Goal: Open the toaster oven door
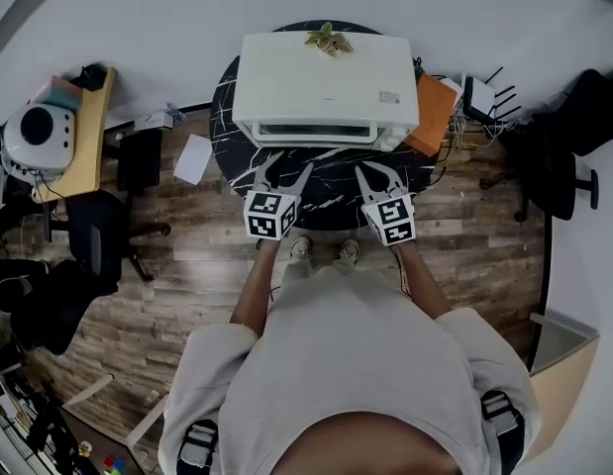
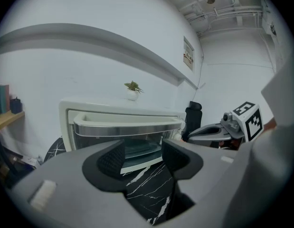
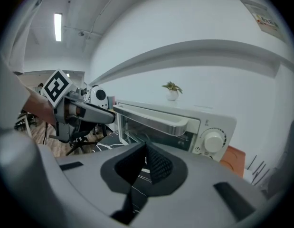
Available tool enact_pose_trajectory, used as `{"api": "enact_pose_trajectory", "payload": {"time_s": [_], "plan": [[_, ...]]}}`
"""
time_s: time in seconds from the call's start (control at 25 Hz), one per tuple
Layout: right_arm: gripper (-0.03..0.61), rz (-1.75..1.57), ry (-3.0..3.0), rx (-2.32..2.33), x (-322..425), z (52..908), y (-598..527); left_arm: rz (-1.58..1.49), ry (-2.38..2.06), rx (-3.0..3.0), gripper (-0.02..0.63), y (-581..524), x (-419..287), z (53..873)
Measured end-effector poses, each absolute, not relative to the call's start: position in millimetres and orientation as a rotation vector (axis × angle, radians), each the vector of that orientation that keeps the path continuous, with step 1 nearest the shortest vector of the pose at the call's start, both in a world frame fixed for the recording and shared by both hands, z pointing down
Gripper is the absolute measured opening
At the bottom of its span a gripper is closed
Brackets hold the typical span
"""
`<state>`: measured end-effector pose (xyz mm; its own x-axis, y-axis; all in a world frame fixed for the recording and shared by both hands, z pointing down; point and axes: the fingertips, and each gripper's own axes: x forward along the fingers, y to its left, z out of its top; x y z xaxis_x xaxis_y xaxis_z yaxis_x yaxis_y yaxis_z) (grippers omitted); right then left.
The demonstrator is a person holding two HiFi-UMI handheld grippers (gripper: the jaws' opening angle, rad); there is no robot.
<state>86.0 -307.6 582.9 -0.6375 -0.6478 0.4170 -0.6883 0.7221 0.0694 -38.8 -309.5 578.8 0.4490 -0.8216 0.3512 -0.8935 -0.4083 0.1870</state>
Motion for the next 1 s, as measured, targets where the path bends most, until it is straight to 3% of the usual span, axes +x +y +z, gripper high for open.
{"api": "enact_pose_trajectory", "payload": {"time_s": [0.32,1.0], "plan": [[0.014,0.144,-2.502,1.032,95,586,-305,0.003,-1.38,2.233,0.238,-310,-33,574],[0.014,0.152,-2.495,1.039,97,589,-302,-0.959,-0.947,1.626,0.239,-320,-53,567]]}}
